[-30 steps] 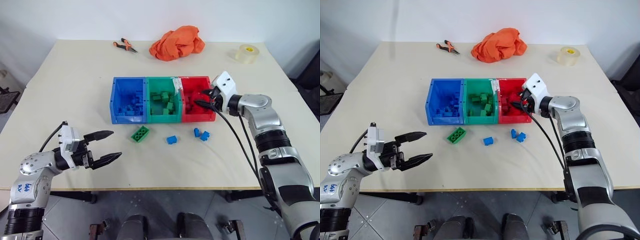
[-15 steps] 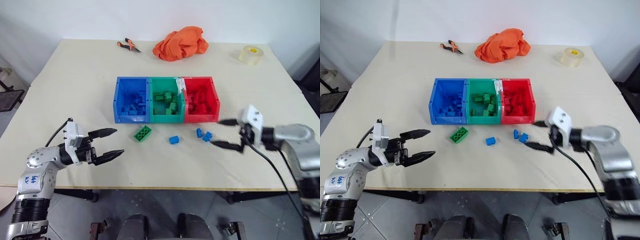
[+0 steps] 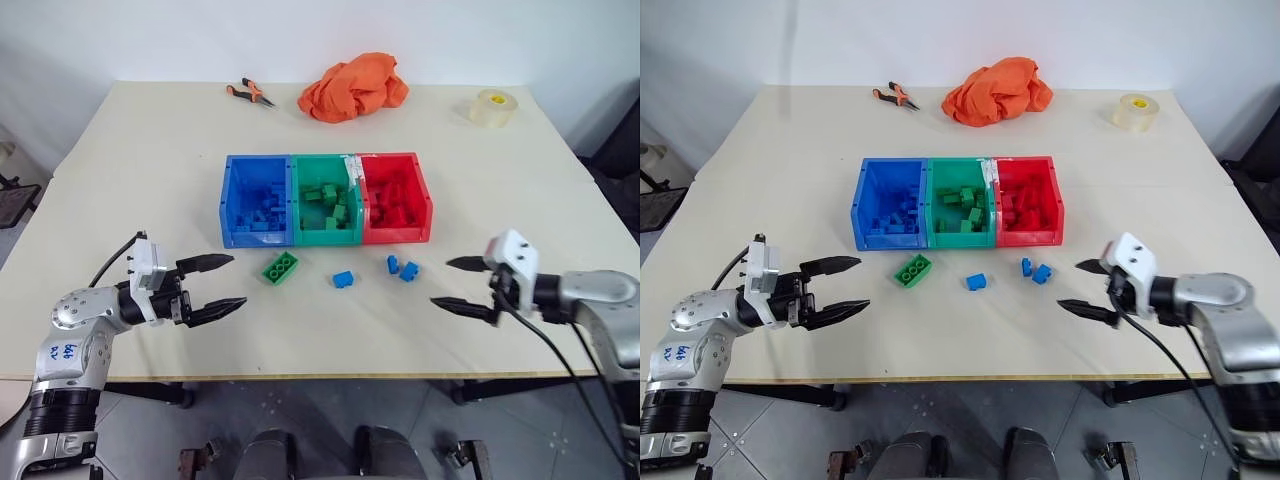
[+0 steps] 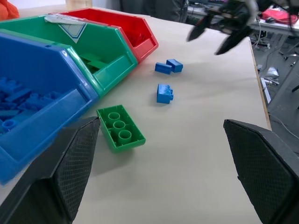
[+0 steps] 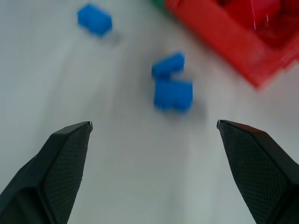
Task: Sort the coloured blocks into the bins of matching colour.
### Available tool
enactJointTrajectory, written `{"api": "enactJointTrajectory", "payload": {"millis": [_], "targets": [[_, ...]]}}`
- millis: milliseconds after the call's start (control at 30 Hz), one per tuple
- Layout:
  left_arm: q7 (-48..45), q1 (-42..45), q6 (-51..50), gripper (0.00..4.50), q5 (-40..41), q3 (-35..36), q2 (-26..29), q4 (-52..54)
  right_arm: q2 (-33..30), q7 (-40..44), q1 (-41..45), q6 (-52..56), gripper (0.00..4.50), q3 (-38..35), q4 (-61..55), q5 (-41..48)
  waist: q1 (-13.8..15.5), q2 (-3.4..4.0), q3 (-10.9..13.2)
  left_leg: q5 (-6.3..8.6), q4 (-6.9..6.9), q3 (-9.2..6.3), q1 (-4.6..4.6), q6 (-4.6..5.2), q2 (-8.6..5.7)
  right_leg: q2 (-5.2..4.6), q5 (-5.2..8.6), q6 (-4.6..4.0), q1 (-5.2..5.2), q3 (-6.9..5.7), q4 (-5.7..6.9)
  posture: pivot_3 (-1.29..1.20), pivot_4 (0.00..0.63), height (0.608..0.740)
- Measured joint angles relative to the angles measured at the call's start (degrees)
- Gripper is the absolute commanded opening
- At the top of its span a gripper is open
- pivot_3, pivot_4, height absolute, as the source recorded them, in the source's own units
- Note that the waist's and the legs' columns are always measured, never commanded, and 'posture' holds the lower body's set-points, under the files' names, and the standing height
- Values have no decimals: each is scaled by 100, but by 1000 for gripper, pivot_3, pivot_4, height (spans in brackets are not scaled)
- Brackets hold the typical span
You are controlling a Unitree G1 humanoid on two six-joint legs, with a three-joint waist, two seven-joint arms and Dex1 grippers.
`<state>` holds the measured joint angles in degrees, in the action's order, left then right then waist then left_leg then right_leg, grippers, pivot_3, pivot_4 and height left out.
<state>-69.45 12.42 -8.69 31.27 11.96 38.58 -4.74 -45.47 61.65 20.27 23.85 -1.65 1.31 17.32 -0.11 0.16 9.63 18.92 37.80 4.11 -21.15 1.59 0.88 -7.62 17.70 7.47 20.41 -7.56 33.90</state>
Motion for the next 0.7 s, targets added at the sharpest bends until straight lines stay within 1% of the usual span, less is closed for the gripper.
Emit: {"api": "enactJointTrajectory", "payload": {"millis": [67,233,333,367,400,433,467,500,600,633,700], "targets": [[87,-115,-28,4500,0,39,2,72,165,-55,158,-54,4472,191,282,-101,29,1,1,0,6,-13,-6,1,-7,-5,0,0,0,-3,6,0,150,740],[350,-606,-166,4500,45,201,3,610,704,-200,587,-440,4472,524,1184,-413,-12,0,0,2,9,-13,-4,3,-6,-3,0,1,-4,-3,6,0,150,740],[470,-850,-238,4500,98,311,3,864,917,-349,829,-700,4472,539,1603,-518,-21,0,0,2,11,-12,-3,3,-4,-2,0,1,-4,-2,6,0,150,740],[514,-897,-259,4500,111,324,3,943,967,-404,878,-768,4078,533,1709,-540,-22,0,-1,2,11,-12,-2,3,-3,-1,0,1,-4,-1,8,0,150,740],[540,-919,-267,4500,117,330,3,989,972,-441,882,-798,3857,530,1728,-551,-13,1,-1,2,11,-13,-2,3,-3,-2,0,0,-4,-1,9,0,150,740],[564,-955,-278,4500,130,347,3,1047,972,-457,881,-850,3536,530,1742,-585,-7,1,-1,2,11,-14,-2,3,-4,-3,0,1,-5,-1,10,0,150,740],[576,-968,-295,4500,142,352,3,1077,973,-458,870,-881,3120,531,1740,-589,-4,0,-1,2,11,-14,-3,3,-5,-4,0,1,-5,0,9,0,150,740],[590,-971,-313,4500,152,354,3,1085,978,-462,862,-888,2874,530,1736,-586,-5,1,-1,2,11,-14,-3,3,-6,-4,0,1,-5,0,9,0,150,740],[617,-971,-328,4500,164,354,2,1093,973,-479,756,-849,1814,488,1581,-563,-6,1,-1,2,10,-15,-4,3,-5,-3,0,1,-4,-2,9,0,150,740],[616,-964,-330,4500,168,351,2,1094,953,-477,691,-809,1528,473,1469,-545,-5,2,0,2,10,-15,-4,3,-5,-3,0,1,-4,0,9,0,150,740],[616,-942,-332,4500,180,345,2,1092,882,-458,531,-704,1474,414,1200,-499,-2,2,0,2,10,-14,-5,3,-5,-4,0,1,-4,-1,8,0,150,740]]}}
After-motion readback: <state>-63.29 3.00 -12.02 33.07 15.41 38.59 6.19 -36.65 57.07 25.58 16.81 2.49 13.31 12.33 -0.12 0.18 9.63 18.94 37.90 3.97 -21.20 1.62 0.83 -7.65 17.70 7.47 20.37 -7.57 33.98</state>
